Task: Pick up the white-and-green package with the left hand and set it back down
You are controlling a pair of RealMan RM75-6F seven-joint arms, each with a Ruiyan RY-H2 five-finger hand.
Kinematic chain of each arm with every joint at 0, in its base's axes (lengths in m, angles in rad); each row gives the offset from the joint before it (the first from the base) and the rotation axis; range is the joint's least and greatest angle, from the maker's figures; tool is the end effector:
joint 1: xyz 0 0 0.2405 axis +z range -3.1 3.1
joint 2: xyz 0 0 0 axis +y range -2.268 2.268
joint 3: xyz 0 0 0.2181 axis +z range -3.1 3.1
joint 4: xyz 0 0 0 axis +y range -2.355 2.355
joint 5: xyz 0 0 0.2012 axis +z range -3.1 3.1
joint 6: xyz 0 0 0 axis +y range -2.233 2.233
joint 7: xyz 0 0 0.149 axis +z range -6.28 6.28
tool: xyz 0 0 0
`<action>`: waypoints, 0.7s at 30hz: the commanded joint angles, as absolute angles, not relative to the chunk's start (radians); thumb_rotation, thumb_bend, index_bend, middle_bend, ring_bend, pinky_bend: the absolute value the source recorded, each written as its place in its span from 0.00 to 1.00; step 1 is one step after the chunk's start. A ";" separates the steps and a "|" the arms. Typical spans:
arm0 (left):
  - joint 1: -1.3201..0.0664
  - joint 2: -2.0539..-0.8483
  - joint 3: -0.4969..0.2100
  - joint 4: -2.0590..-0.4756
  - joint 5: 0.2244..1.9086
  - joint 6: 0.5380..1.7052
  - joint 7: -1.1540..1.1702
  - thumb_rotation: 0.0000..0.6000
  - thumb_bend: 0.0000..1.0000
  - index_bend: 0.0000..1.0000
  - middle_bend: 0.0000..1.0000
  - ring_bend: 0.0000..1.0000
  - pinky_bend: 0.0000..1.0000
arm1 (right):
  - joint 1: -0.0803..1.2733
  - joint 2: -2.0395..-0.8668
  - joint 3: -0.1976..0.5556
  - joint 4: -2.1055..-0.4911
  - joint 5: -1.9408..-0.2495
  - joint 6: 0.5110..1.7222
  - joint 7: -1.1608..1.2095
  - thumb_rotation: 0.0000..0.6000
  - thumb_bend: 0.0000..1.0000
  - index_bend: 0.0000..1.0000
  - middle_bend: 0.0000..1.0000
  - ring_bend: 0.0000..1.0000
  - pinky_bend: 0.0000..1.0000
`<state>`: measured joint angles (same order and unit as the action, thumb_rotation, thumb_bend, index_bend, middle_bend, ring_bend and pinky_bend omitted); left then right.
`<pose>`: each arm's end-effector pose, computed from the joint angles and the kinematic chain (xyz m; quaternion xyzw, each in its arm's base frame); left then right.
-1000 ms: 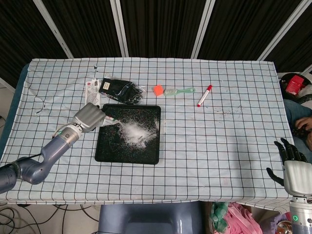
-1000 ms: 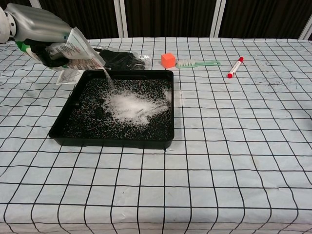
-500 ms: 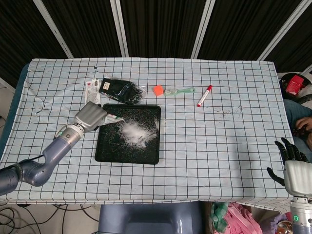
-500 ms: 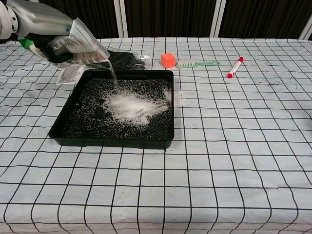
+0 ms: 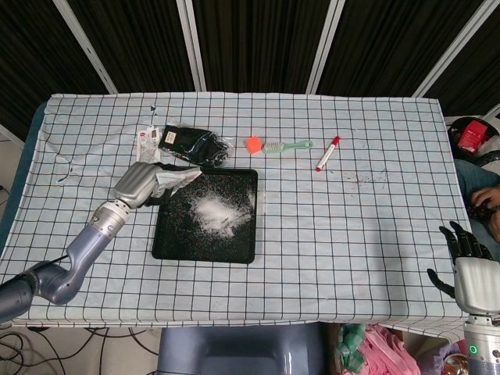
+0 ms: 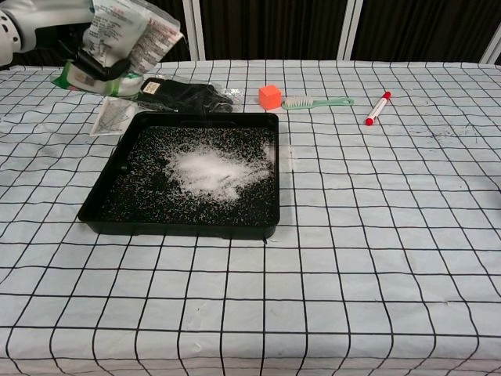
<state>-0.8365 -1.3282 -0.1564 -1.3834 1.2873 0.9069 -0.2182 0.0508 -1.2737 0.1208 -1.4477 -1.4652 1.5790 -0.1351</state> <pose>-0.1251 0.3702 0.0606 -0.7130 -0.4065 -0.4409 0.3633 -0.2898 -0.1857 0.1466 0.5617 -0.3194 0.3720 0.6664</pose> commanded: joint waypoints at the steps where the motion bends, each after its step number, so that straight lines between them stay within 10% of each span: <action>1: -0.794 -1.375 -0.169 -1.318 1.356 0.966 -0.363 1.00 0.74 0.59 0.60 0.46 0.55 | 0.051 -1.274 0.121 -1.448 -1.466 1.579 -0.136 1.00 0.14 0.16 0.10 0.17 0.32; 21: -0.593 -1.628 -0.112 -0.865 1.440 1.220 -0.884 1.00 0.73 0.57 0.59 0.45 0.55 | 0.049 -1.270 0.122 -1.451 -1.465 1.580 -0.138 1.00 0.14 0.17 0.10 0.17 0.32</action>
